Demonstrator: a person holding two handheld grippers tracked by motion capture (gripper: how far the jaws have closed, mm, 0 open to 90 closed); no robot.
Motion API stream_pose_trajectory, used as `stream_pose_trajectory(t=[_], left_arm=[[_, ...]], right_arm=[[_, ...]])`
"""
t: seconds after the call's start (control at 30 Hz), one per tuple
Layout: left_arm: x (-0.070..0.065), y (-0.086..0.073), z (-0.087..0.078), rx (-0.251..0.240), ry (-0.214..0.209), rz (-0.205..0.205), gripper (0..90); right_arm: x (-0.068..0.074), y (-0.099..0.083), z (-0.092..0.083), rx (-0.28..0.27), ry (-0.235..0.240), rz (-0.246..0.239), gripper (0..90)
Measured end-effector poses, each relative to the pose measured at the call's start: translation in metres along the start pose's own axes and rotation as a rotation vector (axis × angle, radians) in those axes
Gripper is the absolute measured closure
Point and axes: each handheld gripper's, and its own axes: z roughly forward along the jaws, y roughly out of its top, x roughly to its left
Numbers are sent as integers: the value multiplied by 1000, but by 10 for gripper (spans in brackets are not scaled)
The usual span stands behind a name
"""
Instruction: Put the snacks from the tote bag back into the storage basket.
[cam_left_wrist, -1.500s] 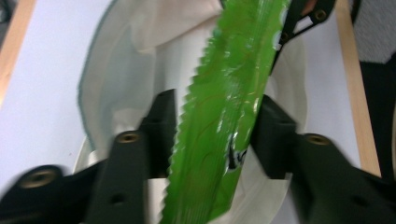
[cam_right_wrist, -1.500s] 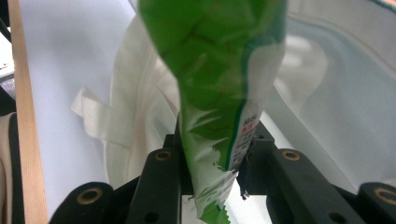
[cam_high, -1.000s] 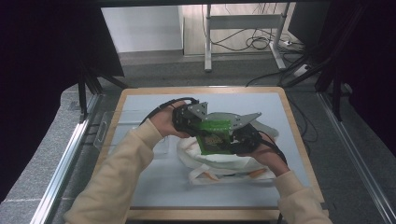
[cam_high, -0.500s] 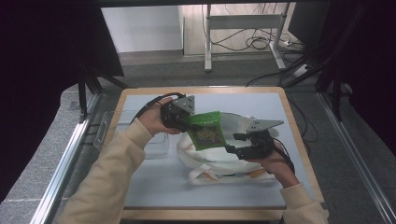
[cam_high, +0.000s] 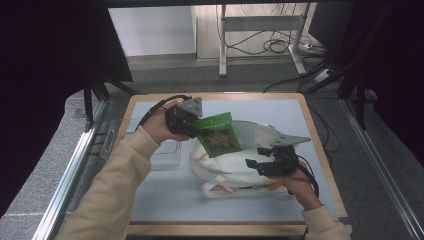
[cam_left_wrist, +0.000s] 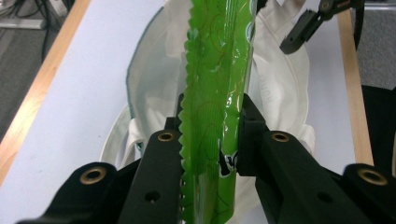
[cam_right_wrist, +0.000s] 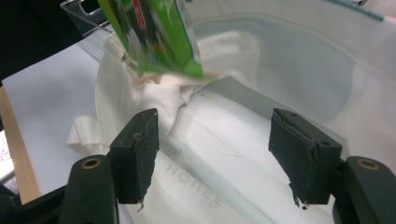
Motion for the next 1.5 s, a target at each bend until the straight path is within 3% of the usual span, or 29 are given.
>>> stream_pose_trajectory(t=[0.57, 1.5], left_arm=[[-1, -5, -31, -14, 56, -18, 765], [14, -41, -73, -8, 146, -92, 766]], right_arm=[[2, -1, 0, 3, 1, -19, 321], [5, -4, 7, 35, 11, -37, 301]])
